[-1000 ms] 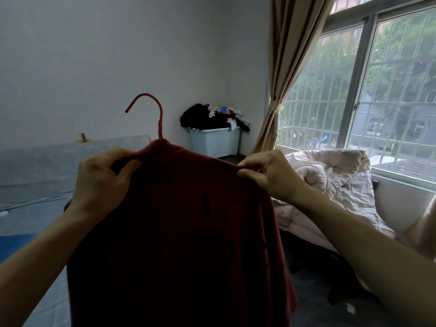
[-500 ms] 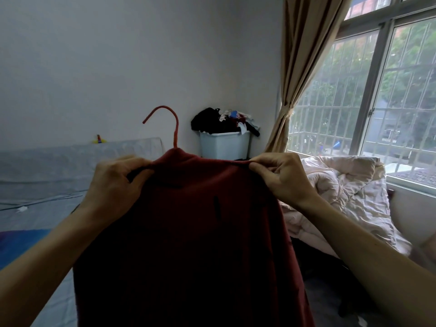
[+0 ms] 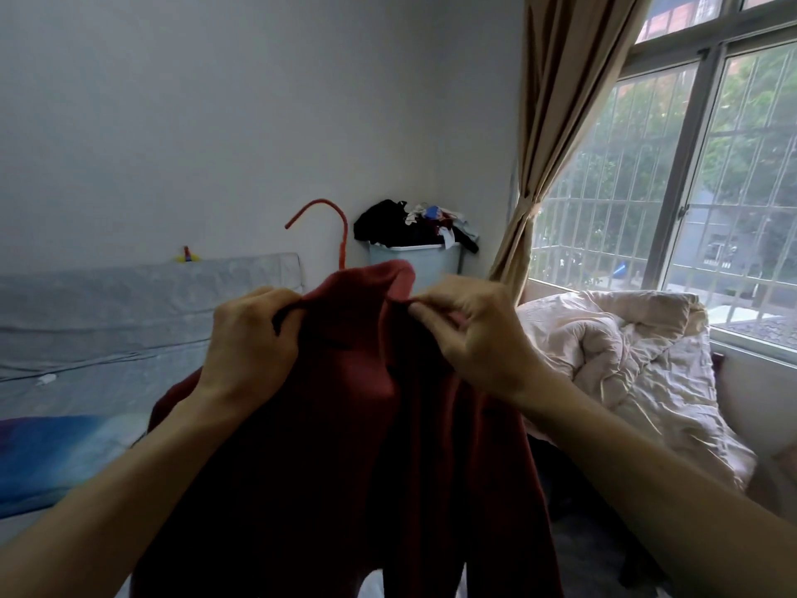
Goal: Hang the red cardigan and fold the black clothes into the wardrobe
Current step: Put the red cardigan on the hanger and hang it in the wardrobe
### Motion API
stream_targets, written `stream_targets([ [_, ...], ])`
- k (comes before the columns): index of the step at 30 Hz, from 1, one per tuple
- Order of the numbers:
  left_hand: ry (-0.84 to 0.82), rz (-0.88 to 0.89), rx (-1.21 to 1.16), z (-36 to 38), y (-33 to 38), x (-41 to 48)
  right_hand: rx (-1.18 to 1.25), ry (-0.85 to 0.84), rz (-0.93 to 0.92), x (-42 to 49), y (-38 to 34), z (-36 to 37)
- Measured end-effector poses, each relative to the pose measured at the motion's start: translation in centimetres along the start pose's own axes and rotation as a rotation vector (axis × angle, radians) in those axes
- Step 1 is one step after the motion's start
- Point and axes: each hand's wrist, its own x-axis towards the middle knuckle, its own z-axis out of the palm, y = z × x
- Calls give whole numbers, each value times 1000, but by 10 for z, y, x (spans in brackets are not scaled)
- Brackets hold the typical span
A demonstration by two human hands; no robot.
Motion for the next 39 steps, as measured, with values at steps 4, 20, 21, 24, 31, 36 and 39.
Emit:
stream_targets([
  [4, 58, -31, -59, -2, 1, -3, -166, -115, -98, -27, 0, 19],
  [20, 70, 40, -150, -25, -5, 5, 41, -192, 194, 12, 28, -17],
  [21, 57, 39, -150, -24, -7, 4, 70, -176, 197, 10, 28, -16],
  [24, 22, 46, -158, -23, -9, 3, 113, -128, 212, 10, 26, -14],
  [31, -38, 133, -142, -25, -6, -2, 58, 51, 139, 2, 19, -6],
  [36, -80, 213, -99, -27, -10, -2, 55, 135, 136, 0, 13, -2],
  [39, -76, 224, -73, -26, -15, -4, 44, 176, 166, 4, 10, -1],
])
